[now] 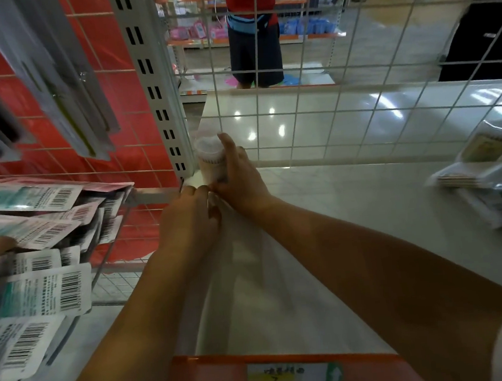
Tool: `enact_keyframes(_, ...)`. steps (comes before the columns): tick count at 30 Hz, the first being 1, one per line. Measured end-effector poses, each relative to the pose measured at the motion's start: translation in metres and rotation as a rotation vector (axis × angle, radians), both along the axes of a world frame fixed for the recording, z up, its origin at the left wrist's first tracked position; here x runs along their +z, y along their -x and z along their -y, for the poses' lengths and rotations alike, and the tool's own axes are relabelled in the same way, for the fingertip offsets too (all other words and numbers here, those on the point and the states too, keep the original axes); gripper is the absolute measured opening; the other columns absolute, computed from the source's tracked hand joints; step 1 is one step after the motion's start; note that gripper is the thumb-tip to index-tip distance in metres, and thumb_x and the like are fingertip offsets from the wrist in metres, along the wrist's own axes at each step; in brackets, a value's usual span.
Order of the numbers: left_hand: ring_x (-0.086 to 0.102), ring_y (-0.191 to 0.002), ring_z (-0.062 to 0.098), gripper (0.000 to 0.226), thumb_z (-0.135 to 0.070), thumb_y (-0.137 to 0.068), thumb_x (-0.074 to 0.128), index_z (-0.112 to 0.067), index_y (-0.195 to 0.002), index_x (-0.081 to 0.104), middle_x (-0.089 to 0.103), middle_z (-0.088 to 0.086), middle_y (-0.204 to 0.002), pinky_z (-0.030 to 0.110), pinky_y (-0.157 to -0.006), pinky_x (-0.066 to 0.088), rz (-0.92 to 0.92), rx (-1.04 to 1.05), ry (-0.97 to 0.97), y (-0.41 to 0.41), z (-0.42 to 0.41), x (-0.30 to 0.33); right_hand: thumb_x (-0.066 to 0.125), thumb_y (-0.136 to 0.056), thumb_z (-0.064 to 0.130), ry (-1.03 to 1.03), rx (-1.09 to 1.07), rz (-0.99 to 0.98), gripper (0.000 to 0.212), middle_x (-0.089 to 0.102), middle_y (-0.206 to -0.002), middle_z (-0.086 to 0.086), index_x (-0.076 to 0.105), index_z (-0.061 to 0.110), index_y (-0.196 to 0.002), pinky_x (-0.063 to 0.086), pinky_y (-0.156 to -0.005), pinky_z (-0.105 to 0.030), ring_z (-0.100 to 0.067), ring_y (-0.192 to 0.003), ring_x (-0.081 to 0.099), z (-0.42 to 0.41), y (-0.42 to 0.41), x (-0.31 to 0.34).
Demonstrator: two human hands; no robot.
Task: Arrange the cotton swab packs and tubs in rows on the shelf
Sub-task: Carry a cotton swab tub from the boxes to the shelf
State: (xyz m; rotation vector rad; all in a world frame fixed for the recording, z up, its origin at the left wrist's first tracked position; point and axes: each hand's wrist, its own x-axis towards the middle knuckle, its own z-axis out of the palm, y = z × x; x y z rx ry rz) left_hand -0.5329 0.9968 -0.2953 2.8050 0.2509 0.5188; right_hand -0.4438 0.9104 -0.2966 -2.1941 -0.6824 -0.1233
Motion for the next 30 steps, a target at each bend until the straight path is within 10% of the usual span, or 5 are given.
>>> enact_keyframes(16,0.056,-0.088,0.036,0.021,-0.013,-0.088,0.054,0.000,-0.104,0.060,0.060,0.021,-0.098,0.038,-0.071,0.041,-0.006,-0.040,0.069,0.002,0.003,0.003,0.075,-0.075,0.018,-0.106,-0.031,-0.054,0.112,0.038,-0.139,-0.021,-0.012,0.025,-0.146,0.041,-0.100,-0.048,-0.033,-0.124,0.044,-0.017,0.005,-0.001)
enact_keyframes(30,0.053,-0.089,0.035,0.020,-0.016,-0.090,0.050,-0.003,-0.100,0.061,0.059,0.019,-0.097,0.036,-0.070,0.038,-0.024,-0.020,0.042,0.002,0.003,-0.001,0.073,-0.078,0.025,-0.109,-0.108,-0.103,0.099,0.043,-0.137,-0.014,0.003,0.014,-0.147,0.040,-0.097,-0.036,-0.027,-0.123,0.045,-0.010,0.010,-0.003)
